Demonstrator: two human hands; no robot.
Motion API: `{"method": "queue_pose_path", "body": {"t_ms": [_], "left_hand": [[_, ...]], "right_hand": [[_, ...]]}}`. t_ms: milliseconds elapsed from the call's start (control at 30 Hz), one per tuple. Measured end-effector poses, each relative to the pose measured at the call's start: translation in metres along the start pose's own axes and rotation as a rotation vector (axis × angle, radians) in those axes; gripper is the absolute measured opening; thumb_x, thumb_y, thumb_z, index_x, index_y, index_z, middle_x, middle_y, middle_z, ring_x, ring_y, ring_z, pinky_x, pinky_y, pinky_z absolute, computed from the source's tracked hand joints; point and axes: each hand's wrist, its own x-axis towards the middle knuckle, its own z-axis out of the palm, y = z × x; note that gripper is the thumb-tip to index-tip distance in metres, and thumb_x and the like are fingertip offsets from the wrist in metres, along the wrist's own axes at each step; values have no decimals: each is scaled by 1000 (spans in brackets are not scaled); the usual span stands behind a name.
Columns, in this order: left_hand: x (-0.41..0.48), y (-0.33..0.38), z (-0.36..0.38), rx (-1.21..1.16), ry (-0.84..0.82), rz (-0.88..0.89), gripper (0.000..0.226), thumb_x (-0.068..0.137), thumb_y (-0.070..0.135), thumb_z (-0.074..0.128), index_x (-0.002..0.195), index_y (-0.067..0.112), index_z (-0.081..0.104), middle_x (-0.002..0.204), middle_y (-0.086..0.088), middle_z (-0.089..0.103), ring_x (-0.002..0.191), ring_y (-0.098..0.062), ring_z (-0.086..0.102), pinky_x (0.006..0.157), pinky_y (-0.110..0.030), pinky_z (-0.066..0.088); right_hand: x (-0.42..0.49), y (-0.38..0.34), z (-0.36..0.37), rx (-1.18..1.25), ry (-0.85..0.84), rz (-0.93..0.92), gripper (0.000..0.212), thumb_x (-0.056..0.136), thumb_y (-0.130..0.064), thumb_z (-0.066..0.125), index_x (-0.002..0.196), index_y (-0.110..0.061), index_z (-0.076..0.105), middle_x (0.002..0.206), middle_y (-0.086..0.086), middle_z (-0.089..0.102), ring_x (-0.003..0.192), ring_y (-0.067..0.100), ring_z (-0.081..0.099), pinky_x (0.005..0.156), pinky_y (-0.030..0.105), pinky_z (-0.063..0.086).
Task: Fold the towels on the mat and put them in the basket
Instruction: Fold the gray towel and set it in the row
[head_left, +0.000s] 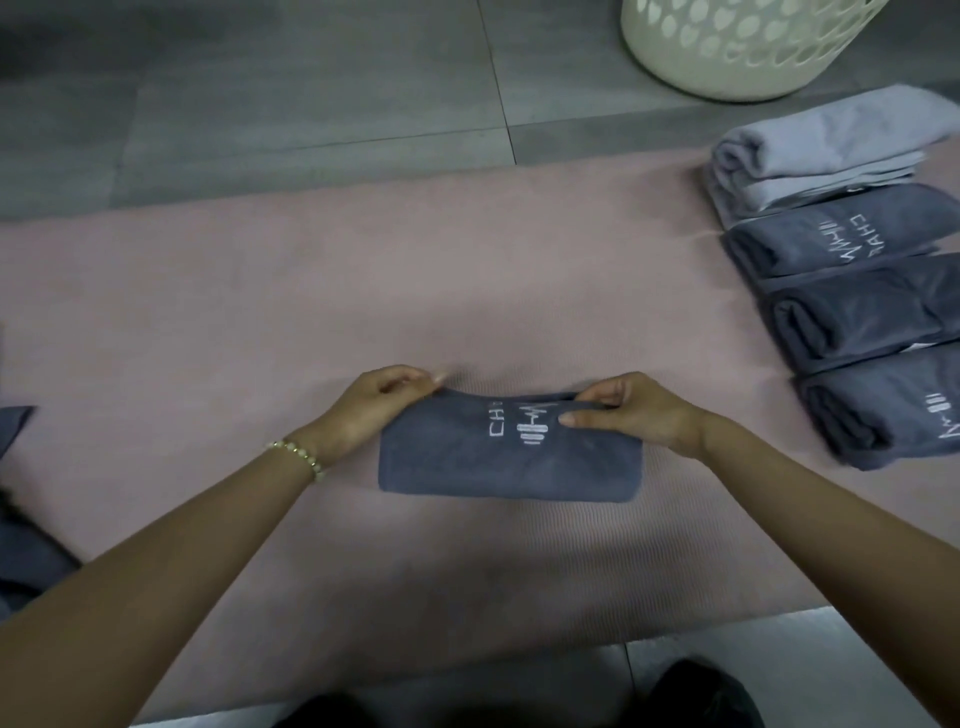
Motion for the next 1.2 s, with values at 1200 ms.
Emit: {"method": "queue_pose_path", "body": {"t_ms": [1200], "left_hand": [[-23, 54, 89, -656, 123, -173, 40, 87, 30, 64, 121, 9, 59, 111, -7, 70, 100, -21, 68, 82, -30, 57]], "right_hand": [[-4, -6, 51, 311, 243, -30, 40, 89, -40, 61, 108, -4, 66, 105, 5, 72, 101, 20, 67, 95, 33, 51]]}}
